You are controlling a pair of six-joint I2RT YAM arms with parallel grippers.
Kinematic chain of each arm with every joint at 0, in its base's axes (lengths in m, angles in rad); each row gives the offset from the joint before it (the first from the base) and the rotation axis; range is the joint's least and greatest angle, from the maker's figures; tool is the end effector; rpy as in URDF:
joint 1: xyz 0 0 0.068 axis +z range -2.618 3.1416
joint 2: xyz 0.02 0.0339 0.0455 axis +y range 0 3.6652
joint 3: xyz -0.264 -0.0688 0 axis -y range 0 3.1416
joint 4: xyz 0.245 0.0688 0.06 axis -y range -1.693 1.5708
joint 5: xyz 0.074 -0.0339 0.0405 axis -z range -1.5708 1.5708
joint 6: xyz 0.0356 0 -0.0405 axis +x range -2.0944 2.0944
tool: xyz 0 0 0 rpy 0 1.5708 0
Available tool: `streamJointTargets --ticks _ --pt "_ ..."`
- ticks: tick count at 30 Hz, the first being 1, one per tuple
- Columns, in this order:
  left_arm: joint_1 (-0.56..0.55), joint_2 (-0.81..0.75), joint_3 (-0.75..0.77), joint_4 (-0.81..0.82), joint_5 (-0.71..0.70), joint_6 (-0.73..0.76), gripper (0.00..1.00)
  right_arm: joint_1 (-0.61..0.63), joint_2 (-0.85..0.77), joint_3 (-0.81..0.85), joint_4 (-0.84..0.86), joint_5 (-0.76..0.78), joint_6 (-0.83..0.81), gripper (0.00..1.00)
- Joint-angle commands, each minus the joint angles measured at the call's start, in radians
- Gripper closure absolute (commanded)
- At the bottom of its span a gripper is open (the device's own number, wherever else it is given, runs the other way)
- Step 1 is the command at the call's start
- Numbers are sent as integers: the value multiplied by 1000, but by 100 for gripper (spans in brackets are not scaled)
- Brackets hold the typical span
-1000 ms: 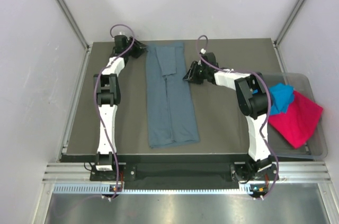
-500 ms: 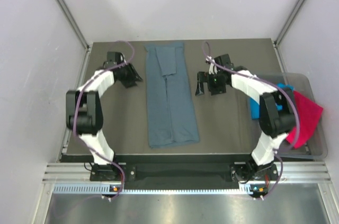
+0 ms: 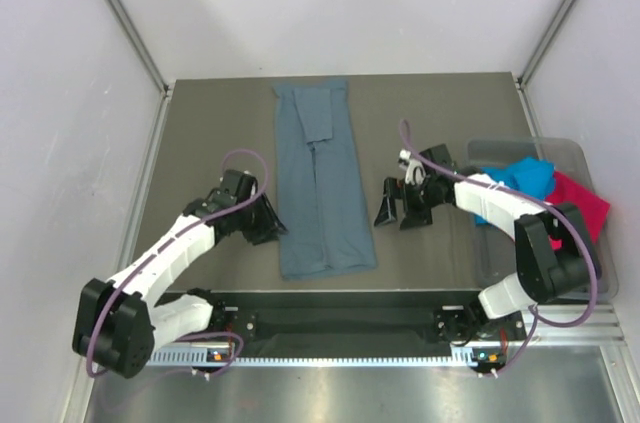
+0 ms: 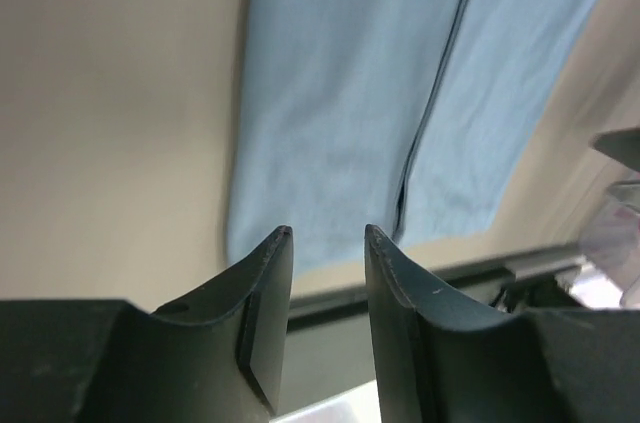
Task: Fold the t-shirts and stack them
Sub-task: Fold the tshirt
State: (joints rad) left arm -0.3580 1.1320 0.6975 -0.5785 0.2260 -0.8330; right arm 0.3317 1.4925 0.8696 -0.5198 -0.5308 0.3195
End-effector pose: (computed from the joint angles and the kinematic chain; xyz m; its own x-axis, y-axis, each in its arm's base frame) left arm 0.1966 -0.0821 0.2116 -0.8694 -0.4447 -0.2154 -0.2836 0.8060 -0.5196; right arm 0.2558 0.1072 0.1872 -0.9673 -0.0467 -0.2495 -0.1851 0.8022 0.5676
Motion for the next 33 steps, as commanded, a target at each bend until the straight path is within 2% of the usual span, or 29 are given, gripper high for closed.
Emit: streamJointTargets --ticks 1,2,4,5,6,11,18,22,33 --pt "-70 -49 -52 -18 -37 -136 60 61 -72 -100 130 -83 62 10" --pt "-82 -43 -64 -17 -33 -150 60 70 -83 -134 159 -93 105 24" --pt "-117 -32 -92 -12 -24 -190 60 89 -98 -235 261 -136 145 42" --pt "-131 -22 -95 -18 -42 -201 60 95 -98 -268 298 -147 195 54" --pt "-162 -18 -90 -36 -60 -219 60 108 -95 -296 332 -155 219 58" --pt "-240 6 -61 -176 -178 -281 60 150 -71 -380 457 -158 299 55" --pt "-259 2 -148 -121 -122 -342 55 182 -54 -380 488 -103 323 52" --pt "-259 -29 -216 -75 -87 -380 58 184 -32 -380 494 -104 328 54" --pt "-260 -78 -216 -73 -165 -373 59 182 -11 -399 512 -112 329 55"
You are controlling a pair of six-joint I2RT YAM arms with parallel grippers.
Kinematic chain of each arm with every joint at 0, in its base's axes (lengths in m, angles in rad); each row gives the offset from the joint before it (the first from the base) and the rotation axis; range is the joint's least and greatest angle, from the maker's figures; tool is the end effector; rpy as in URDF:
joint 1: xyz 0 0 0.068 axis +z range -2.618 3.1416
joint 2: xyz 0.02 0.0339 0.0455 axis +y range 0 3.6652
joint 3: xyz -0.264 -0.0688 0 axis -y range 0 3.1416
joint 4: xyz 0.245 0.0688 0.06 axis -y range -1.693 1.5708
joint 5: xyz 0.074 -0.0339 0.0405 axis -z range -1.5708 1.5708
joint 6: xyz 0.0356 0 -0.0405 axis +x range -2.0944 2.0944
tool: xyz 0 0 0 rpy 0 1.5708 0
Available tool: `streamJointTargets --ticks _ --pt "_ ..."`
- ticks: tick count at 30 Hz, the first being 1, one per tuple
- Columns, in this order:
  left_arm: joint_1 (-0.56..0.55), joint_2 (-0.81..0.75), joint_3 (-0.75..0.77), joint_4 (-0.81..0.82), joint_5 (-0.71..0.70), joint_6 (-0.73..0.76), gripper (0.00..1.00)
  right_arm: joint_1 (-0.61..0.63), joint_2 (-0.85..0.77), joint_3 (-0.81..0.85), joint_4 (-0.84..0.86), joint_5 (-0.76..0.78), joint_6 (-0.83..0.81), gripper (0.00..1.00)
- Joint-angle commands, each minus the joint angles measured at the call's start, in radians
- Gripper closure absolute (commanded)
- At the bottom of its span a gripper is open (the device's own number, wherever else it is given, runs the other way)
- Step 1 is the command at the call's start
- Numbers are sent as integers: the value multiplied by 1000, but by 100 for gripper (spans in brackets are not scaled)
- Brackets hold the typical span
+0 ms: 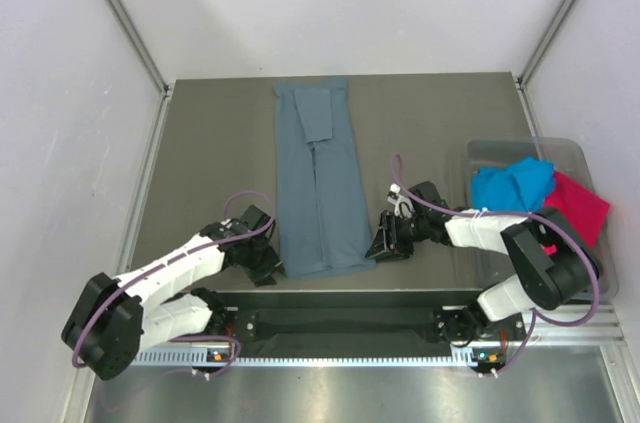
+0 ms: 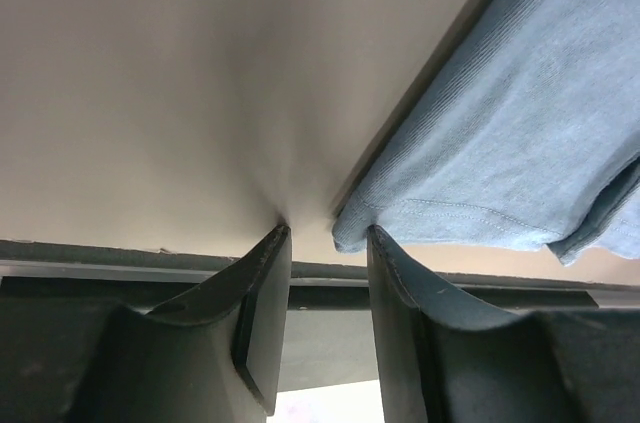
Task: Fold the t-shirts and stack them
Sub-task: Fold the tshirt
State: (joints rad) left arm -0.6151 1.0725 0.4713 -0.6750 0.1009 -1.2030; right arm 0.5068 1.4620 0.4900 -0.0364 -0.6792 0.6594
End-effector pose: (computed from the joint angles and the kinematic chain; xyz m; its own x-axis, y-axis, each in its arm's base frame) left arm 0.1299 -0.0962 0.1516 -0.8390 -0.5439 -0.0145 -0.5142 0.8013 -0.3056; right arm 0.1930 0.1328 0.1213 -0.9954 -0.0074 -0.0959 -0.0768 0.6607 0.7467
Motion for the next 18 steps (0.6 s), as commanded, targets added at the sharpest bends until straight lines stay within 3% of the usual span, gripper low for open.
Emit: streamJointTargets --ticks 1,5,9,18 --pt "-3 -35 26 5 -41 5 59 7 23 -19 29 36 -11 56" --pt "-3 -106 58 -37 -76 23 57 6 29 -18 30 35 -10 57" --pt "-2 -131 53 0 -90 19 48 9 24 -21 29 32 -7 59" --pt "-2 -14 69 32 -84 69 54 7 21 -31 27 27 -12 61"
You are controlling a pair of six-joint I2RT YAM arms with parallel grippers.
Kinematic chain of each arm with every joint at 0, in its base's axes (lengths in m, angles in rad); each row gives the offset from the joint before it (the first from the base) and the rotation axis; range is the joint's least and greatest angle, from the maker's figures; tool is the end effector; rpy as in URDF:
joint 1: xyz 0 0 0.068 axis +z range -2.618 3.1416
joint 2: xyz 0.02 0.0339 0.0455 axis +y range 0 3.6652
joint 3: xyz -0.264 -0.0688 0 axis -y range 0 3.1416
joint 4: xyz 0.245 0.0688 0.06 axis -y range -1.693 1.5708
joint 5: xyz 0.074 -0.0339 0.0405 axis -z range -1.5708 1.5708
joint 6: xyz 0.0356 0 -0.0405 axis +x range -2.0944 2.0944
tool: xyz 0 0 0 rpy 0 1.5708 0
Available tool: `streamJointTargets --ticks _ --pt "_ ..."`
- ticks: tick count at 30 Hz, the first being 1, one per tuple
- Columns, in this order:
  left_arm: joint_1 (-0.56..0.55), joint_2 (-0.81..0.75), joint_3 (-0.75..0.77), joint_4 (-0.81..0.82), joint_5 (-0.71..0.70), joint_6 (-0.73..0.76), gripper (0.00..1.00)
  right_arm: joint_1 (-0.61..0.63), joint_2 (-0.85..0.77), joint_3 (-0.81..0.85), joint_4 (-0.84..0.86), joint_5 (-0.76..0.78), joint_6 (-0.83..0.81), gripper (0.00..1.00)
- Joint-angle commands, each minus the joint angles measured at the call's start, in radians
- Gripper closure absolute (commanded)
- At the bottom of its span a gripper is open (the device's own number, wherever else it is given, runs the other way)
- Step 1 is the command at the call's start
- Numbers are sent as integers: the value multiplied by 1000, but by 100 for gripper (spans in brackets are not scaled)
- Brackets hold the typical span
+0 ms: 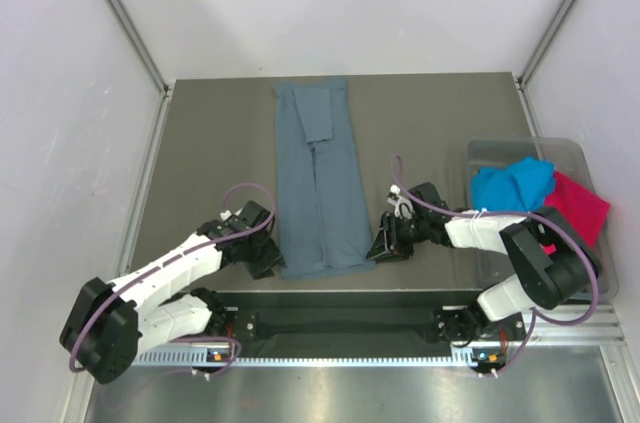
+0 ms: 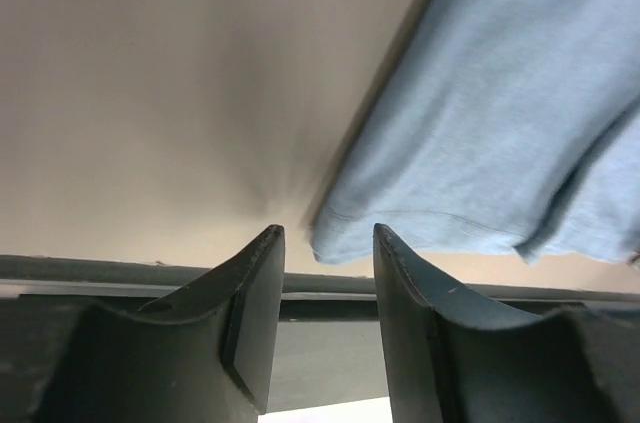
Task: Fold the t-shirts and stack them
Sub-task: Fold the tshirt
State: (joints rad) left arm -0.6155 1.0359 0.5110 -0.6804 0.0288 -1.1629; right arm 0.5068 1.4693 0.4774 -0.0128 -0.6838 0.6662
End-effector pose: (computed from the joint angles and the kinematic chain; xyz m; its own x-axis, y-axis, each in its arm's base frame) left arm 0.1355 -0.0971 0.1674 -0.8400 -0.5298 -0.1171 -0.4677 0.8164 -0.3388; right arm 0.1919 0.1323 0.1181 -0.9957 -0.0049 -0.0921 -0.0727 0.6567 0.7506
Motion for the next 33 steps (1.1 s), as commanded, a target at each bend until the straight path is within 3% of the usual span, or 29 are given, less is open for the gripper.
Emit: streamJointTargets --ticks 1,11,18,21,22,24,33 --pt "0 27 17 45 -9 34 55 7 16 -19 5 30 -17 61" --pt "0 85 -29 107 71 86 57 7 32 -13 34 24 -13 61" --pt "-1 148 -23 136 69 121 72 7 48 -17 45 23 -8 64" --pt "-1 179 -8 134 66 140 94 9 60 -13 40 26 -7 74" --pt "-1 182 -8 134 68 141 100 9 63 -13 39 27 -7 89" --pt "-1 171 -15 133 72 140 100 13 60 -17 24 42 -7 100" --pt "-15 14 -69 72 132 68 100 53 -46 -56 -53 73 -2 100"
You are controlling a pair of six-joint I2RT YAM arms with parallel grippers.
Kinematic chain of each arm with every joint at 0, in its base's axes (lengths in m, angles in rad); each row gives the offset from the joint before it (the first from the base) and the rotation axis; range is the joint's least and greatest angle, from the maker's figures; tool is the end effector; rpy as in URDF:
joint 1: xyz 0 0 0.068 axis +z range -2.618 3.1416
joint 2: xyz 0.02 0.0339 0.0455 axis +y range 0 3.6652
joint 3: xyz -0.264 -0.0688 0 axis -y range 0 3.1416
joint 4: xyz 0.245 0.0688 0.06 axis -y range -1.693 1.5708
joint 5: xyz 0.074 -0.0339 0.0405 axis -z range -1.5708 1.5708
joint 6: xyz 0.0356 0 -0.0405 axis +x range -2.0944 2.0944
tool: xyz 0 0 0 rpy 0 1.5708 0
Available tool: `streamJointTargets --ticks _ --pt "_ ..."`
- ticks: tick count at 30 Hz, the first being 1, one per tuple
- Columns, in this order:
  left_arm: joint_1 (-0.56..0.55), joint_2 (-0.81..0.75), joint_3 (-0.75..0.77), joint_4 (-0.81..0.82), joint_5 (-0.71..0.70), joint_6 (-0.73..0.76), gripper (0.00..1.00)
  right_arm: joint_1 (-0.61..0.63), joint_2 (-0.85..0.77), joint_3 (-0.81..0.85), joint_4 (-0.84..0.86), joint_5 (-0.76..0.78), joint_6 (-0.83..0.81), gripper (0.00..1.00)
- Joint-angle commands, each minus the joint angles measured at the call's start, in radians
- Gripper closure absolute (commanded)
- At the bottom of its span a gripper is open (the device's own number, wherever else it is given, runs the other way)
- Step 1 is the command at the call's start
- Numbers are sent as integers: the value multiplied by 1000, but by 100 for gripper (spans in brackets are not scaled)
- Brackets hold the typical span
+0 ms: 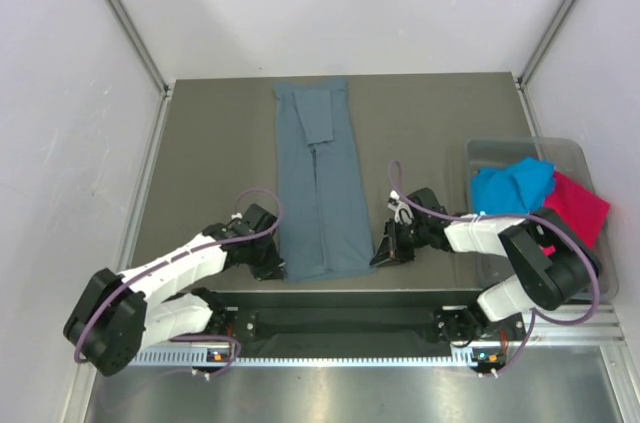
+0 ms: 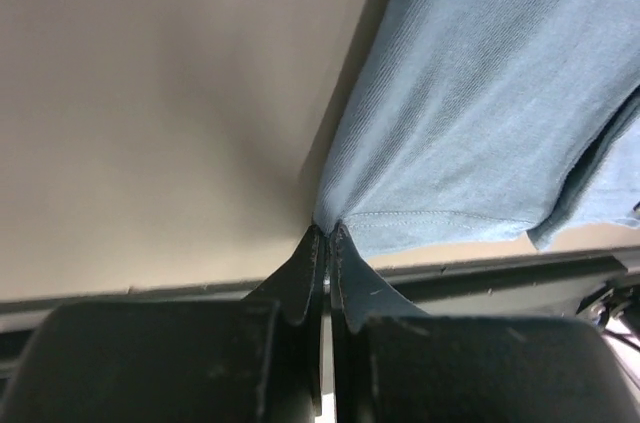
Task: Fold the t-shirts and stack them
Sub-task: Fold the tshirt
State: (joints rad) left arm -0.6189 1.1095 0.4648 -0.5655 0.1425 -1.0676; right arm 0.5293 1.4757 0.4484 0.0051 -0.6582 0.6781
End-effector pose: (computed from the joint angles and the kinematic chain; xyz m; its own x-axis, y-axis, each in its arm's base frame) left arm 0.1379 -0.1044 0.1484 -0.9064 -0.4191 -0.0537 -0.3711 0.8503 -0.3732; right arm 0.1843 0.1330 0.1105 -0.9969 -0.0082 -0.0787 -0.0635 0.6766 0.7336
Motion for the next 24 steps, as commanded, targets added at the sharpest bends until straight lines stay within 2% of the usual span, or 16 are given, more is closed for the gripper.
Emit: streamJointTargets --ticks 1,9,12,17,21,24 --pt "-13 -75 -25 -72 22 -29 100 49 -87 -30 -82 55 -11 100" --pt "-25 -253 -60 -186 69 -60 100 182 -238 -137 -42 110 150 100" --pt "-28 -335 -75 -221 95 -77 100 268 -310 -178 -21 141 240 100" --pt "-31 -410 -78 -270 104 -94 100 320 -409 -226 -16 187 320 100" --pt "-31 -395 -32 -215 104 -135 100 322 -453 -174 -100 222 301 100" --pt "-30 -282 56 -131 79 -121 100 253 -434 -91 -145 198 249 100"
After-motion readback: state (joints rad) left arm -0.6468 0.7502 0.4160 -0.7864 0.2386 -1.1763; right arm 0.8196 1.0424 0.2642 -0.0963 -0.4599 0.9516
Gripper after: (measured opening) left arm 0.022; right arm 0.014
